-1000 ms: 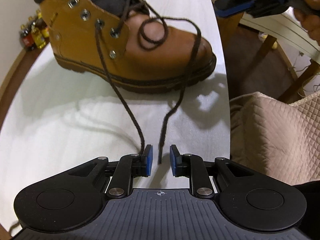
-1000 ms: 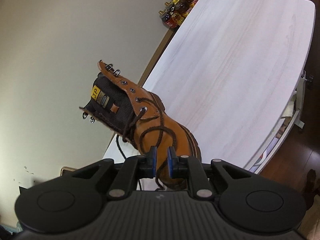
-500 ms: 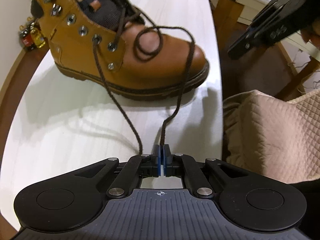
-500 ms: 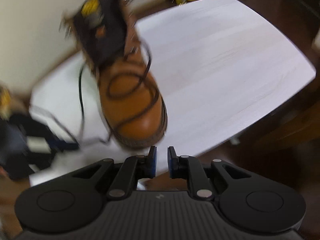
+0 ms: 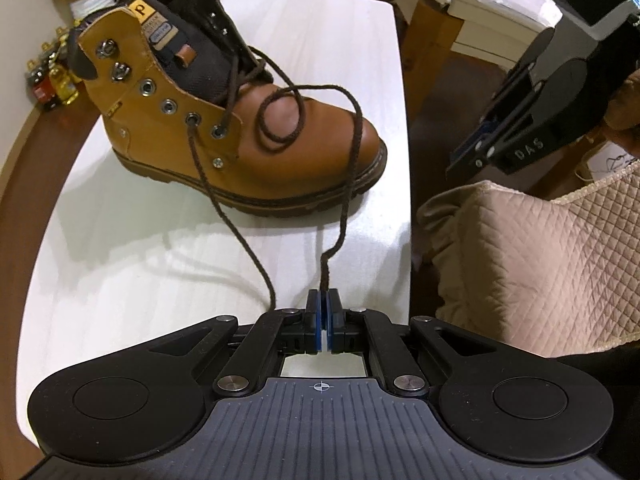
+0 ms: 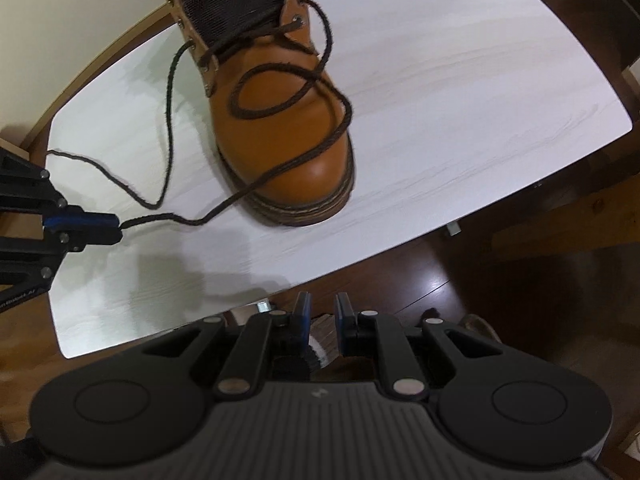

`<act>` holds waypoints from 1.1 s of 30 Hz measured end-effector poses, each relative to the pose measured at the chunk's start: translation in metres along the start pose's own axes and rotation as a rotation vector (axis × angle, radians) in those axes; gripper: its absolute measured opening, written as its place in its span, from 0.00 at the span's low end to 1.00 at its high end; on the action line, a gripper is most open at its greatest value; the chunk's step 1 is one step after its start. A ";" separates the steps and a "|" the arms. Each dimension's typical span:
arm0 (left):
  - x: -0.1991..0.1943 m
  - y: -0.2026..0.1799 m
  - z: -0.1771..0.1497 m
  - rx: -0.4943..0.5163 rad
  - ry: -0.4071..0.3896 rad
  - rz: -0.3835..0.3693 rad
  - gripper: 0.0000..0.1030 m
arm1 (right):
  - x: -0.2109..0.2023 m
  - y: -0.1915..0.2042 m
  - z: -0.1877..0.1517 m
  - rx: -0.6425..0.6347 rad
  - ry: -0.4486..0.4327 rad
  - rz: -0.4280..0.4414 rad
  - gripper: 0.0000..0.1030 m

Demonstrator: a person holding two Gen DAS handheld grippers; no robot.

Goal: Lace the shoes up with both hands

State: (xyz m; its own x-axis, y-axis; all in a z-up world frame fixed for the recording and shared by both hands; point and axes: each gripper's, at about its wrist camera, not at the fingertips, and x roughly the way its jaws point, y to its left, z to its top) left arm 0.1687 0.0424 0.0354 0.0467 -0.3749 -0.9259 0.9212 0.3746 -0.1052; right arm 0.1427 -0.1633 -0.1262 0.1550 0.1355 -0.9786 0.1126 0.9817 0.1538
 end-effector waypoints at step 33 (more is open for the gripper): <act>-0.012 0.065 -0.003 0.109 -0.018 -0.158 0.02 | 0.018 0.023 -0.005 0.563 -0.109 0.457 0.21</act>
State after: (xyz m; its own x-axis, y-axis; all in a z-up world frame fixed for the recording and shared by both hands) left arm 0.2266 0.0740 0.0382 -0.0957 -0.4371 -0.8943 0.9540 0.2160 -0.2077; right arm 0.1437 -0.1378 -0.1412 0.4010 0.4723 -0.7849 0.4962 0.6083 0.6195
